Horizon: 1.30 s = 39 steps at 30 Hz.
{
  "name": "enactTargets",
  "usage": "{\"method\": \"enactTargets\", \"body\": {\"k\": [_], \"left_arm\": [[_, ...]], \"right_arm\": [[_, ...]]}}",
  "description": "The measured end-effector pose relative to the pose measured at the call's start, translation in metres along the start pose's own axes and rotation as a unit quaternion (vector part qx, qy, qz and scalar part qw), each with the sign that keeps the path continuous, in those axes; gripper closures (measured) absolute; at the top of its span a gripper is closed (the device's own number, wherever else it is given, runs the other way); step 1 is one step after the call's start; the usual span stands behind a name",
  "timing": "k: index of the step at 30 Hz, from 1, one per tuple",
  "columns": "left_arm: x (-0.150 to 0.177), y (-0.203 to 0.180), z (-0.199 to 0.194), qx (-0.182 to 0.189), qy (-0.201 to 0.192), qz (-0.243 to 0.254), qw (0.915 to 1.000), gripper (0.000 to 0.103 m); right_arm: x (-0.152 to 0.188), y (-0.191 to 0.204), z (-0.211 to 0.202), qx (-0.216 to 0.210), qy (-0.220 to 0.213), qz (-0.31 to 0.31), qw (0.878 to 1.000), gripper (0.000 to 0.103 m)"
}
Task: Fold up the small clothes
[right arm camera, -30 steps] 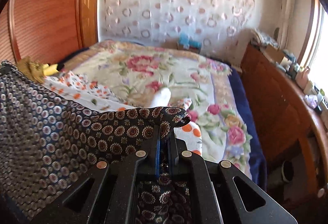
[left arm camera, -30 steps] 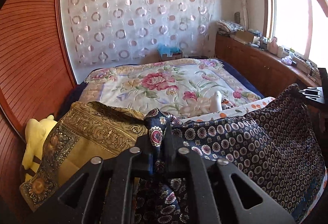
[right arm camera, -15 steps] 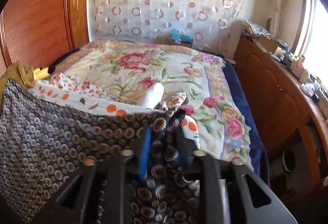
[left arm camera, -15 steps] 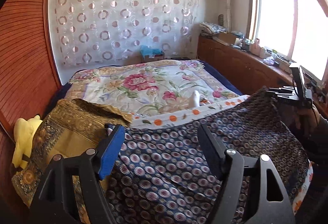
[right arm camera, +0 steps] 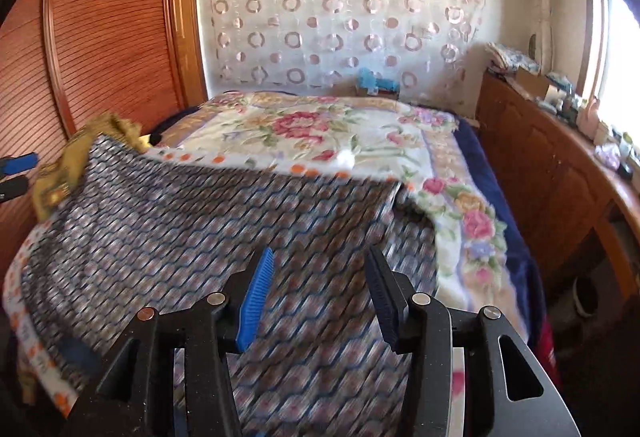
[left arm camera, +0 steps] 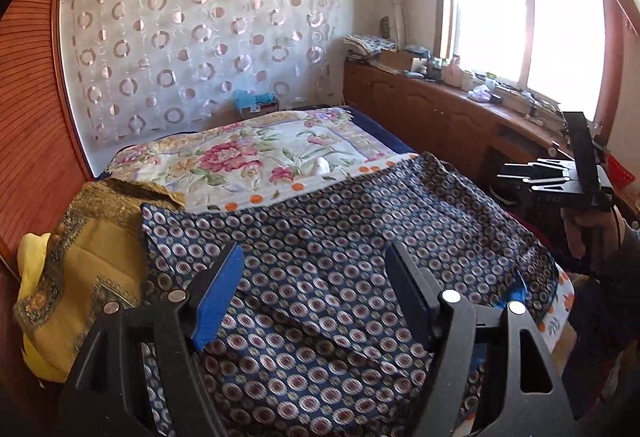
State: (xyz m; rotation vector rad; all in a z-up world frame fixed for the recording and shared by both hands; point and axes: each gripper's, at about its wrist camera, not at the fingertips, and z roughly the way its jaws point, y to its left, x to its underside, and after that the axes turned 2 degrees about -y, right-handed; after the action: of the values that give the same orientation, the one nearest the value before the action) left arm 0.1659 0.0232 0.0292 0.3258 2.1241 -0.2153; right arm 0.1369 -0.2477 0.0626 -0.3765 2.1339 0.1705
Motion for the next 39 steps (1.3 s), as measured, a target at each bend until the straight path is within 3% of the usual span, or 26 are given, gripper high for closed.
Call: {"method": "enactTargets", "body": {"k": [8,14,17,20,25,28,33,39], "left_arm": [[0.064,-0.035,-0.004,0.028,0.038,-0.007,0.9989,0.029],[0.107,-0.052,-0.001,0.045,0.079,-0.027,0.9955,0.029],[0.119,-0.055,-0.002,0.044,0.089,-0.033,0.9945,0.031],[0.126,-0.054,-0.008,0.051,0.085,-0.059,0.9934,0.048],[0.133,-0.063,-0.016,0.061,0.073,-0.070,0.9930,0.058],[0.138,-0.069,-0.006,0.071,0.092,-0.075,0.9903,0.059],[0.137,-0.064,0.006,0.051,0.097,-0.095,0.9895,0.059],[0.133,-0.069,0.012,0.051,0.094,-0.095,0.9897,0.059]], "right_arm": [[0.081,0.013,-0.032,-0.032,0.047,0.012,0.998,0.054],[0.115,0.010,-0.045,-0.048,0.063,0.030,0.996,0.054],[0.122,0.007,-0.052,-0.060,0.060,0.043,0.995,0.054],[0.124,0.007,-0.056,-0.062,0.055,0.049,0.995,0.054],[0.125,0.012,-0.057,-0.056,0.045,0.055,0.996,0.054],[0.131,0.017,-0.057,-0.061,0.041,0.062,0.995,0.054],[0.135,0.020,-0.052,-0.060,0.050,0.053,0.996,0.054],[0.128,0.025,-0.043,-0.065,0.059,0.037,0.995,0.070]]}}
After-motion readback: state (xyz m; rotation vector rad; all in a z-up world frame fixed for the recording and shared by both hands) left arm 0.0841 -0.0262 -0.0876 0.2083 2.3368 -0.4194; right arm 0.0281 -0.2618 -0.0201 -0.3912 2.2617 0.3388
